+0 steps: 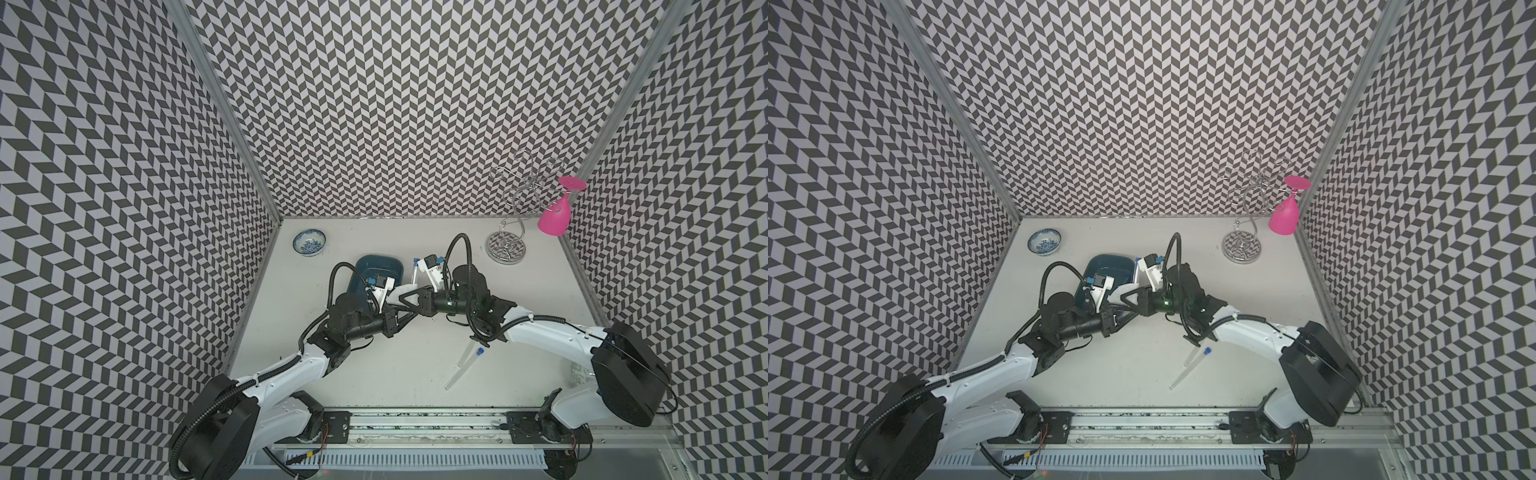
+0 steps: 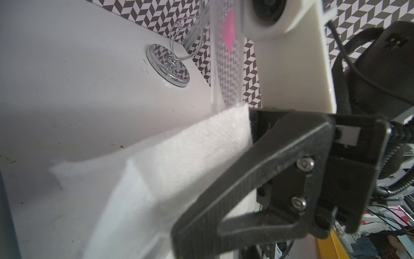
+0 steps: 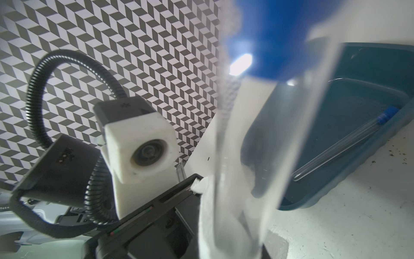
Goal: Wipe the exteriors of test tubes
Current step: Wipe the dirt from the test tube.
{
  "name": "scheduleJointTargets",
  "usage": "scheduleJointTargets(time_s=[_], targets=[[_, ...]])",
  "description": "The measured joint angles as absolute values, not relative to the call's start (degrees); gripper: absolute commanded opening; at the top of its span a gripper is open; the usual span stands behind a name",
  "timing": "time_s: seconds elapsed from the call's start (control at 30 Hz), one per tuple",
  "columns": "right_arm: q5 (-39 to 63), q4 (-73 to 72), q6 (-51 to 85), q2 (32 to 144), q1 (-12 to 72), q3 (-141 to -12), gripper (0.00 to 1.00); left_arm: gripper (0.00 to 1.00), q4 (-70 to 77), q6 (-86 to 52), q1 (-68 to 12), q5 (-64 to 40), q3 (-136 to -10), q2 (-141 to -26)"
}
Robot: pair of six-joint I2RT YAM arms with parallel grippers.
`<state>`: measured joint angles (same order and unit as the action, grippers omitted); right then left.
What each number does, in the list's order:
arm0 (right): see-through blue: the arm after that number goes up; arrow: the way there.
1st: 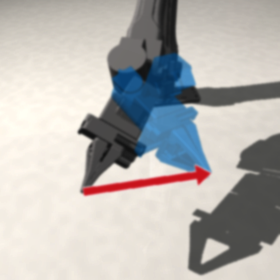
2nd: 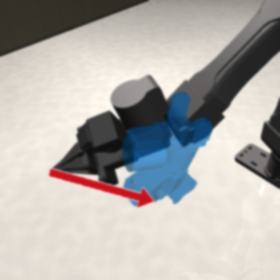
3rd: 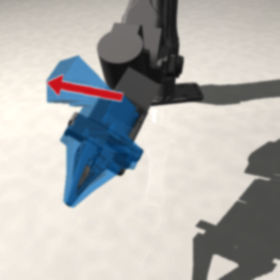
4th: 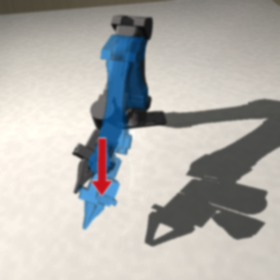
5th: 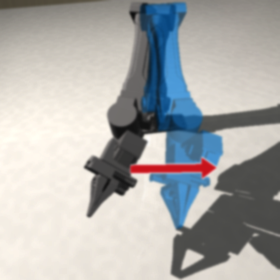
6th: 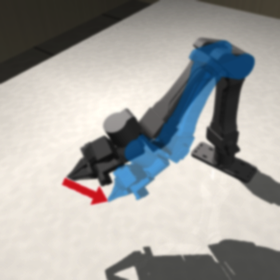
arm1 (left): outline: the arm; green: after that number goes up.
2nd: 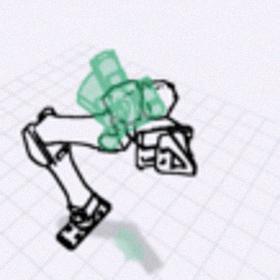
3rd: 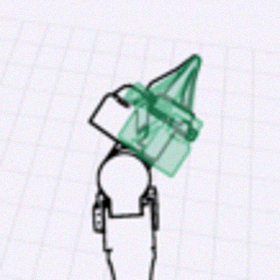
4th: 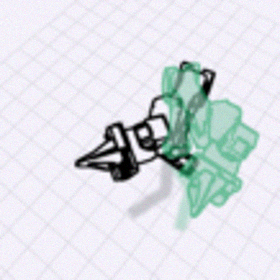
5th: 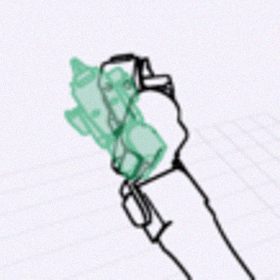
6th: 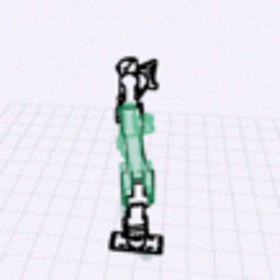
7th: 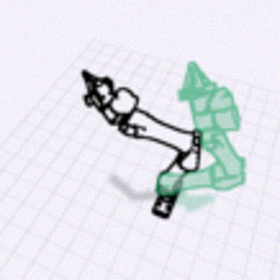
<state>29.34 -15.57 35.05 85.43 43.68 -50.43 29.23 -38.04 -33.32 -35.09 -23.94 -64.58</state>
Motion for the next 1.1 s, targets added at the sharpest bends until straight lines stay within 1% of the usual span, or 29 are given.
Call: scheduleJointTargets(time_s=[0.13,0.3,0.43,0.57,0.73,0.9,1.1], targets=[[29.5,-11.4,32.9,87.6,41.9,-56.9,0.22,0.15,31.6,-38.3,-32.8,-35.1,-24.0,-64.6],[33.1,-10.5,32.3,91.9,37.1,-65.8,0.22,0.15,32.1,-38.4,-32.5,-35.0,-24.0,-64.6],[35.0,-9.4,32.0,93.9,36.3,-68.9,0.22,0.15,32.2,-38.5,-32.1,-34.8,-24.0,-64.6],[35.4,-10.9,32.7,93.6,36.2,-66.7,0.22,0.15,31.9,-38.5,-31.9,-35.7,-24.0,-65.6],[32.6,-14.7,34.9,91.0,37.9,-59.6,0.22,0.15,30.7,-38.2,-31.5,-38.5,-24.0,-67.6],[30.1,-16.3,36.2,89.4,43.5,-52.3,0.22,0.15,30.9,-38.6,-30.0,-39.6,-23.9,-67.6],[28.1,-16.8,37.5,87.6,44.4,-50.6,0.2,0.15,31.1,-38.7,-30.0,-40.3,-23.8,-67.8]])
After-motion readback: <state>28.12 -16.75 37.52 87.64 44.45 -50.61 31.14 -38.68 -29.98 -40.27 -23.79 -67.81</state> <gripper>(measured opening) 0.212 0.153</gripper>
